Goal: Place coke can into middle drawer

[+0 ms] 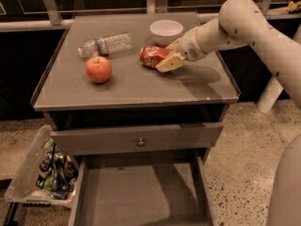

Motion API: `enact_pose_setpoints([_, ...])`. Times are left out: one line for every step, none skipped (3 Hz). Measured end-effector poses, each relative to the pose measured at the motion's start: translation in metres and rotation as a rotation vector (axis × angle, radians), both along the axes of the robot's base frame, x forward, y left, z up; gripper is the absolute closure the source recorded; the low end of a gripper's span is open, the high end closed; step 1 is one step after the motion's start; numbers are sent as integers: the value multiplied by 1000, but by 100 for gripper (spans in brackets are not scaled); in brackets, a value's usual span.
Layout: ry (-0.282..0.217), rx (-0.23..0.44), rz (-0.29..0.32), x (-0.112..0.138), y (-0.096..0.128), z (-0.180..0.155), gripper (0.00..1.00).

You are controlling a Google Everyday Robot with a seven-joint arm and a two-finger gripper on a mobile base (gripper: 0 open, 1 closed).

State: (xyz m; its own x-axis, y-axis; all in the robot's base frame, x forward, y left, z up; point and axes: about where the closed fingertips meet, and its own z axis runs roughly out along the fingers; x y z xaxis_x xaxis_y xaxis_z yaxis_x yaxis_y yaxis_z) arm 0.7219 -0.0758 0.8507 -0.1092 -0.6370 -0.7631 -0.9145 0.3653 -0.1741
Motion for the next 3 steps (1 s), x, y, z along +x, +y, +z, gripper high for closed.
enact_pose_setpoints([0,0,0,0,0,0,88])
enact_pose_setpoints([3,-28,42,-8,4,5,100])
enact_pose_setpoints([-12,-45,90,-28,0,20,100])
